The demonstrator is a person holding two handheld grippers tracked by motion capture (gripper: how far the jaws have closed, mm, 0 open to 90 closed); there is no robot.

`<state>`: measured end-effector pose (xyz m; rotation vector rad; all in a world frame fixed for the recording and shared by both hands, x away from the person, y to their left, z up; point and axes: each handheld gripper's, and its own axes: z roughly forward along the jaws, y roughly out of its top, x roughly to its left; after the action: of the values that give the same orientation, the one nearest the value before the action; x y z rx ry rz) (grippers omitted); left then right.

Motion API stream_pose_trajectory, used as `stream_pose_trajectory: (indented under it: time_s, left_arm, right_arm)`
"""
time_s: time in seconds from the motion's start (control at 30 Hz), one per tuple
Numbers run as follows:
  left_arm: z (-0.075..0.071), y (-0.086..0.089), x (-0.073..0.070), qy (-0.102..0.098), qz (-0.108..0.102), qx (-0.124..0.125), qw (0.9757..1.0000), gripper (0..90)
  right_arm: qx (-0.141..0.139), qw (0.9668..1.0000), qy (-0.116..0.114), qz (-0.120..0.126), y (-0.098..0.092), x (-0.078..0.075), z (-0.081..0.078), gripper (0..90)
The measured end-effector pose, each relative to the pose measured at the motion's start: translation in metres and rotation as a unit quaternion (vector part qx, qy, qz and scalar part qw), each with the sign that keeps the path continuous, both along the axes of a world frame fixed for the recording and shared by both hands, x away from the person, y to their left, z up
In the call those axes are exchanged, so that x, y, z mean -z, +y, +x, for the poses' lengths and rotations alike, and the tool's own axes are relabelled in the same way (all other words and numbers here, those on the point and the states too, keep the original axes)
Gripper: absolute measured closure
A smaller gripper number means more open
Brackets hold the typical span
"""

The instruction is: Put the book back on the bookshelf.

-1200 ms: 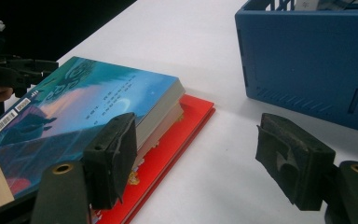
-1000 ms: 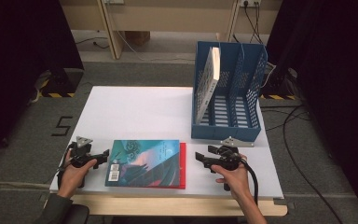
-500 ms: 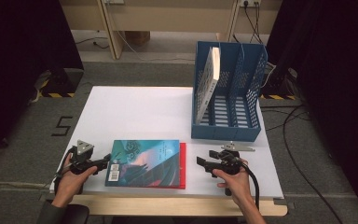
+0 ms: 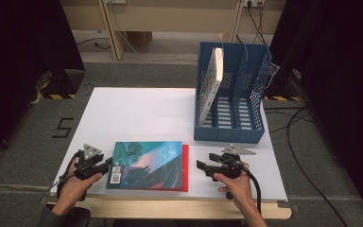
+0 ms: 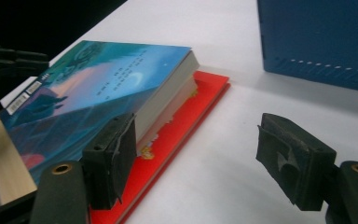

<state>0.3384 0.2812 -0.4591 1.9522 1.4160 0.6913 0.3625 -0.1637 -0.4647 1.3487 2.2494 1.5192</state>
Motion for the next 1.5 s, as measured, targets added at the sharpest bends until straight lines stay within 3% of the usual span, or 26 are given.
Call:
stream_pose_trajectory:
  time_s: [0.17, 0.27, 0.33, 0.37, 0.4, 0.47, 0.57, 0.63, 0.8, 1.2, 1.5]
  left_arm:
    - [-0.002, -0.003, -0.002, 0.001, 0.007, 0.004, 1.0000, 64.7]
    - [-0.005, -0.007, -0.006, -0.008, 0.011, 0.012, 0.9998, 66.1]
    - [-0.004, -0.009, -0.007, 0.001, -0.009, 0.028, 0.9996, 52.9]
    - [-0.003, -0.012, -0.007, 0.003, -0.009, 0.035, 0.9993, 42.4]
    - [-0.002, -0.015, -0.005, 0.005, -0.004, 0.039, 0.9992, 42.4]
    - [0.000, -0.020, -0.003, 0.017, -0.011, 0.054, 0.9983, 28.0]
    - [0.000, -0.027, -0.003, 0.012, -0.005, 0.061, 0.9980, 27.9]
    - [0.001, -0.026, -0.002, 0.012, 0.001, 0.053, 0.9985, 19.4]
    - [0.000, -0.025, -0.001, 0.006, 0.003, 0.057, 0.9984, 20.1]
    - [-0.001, -0.025, 0.000, 0.003, 0.004, 0.058, 0.9983, 19.8]
    - [-0.001, -0.025, 0.001, 0.005, 0.002, 0.057, 0.9983, 19.9]
  right_arm:
    - [-0.011, 0.9999, 0.006, 0.003, 0.006, 0.002, -0.001, 29.3]
    - [-0.020, 0.9997, 0.013, 0.002, 0.009, 0.004, -0.001, 29.3]
    - [-0.020, 0.9997, 0.017, 0.000, 0.011, 0.005, -0.001, 29.3]
    - [-0.021, 0.9996, 0.017, 0.000, 0.012, 0.006, -0.001, 29.3]
    - [-0.021, 0.9996, 0.017, 0.000, 0.012, 0.006, -0.001, 29.3]
    - [-0.023, 0.9996, 0.016, 0.000, 0.012, 0.006, -0.001, 29.3]
    - [-0.022, 0.9995, 0.021, 0.006, 0.011, 0.006, -0.002, 29.3]
    - [-0.020, 0.9992, 0.031, 0.018, 0.010, 0.007, -0.002, 29.3]
    - [-0.027, 0.9989, 0.034, 0.014, 0.010, 0.008, -0.004, 28.8]
    - [-0.043, 0.9967, 0.069, 0.009, 0.020, 0.022, -0.005, 26.3]
    - [-0.075, 0.9881, 0.121, 0.058, 0.036, 0.033, -0.004, 27.9]
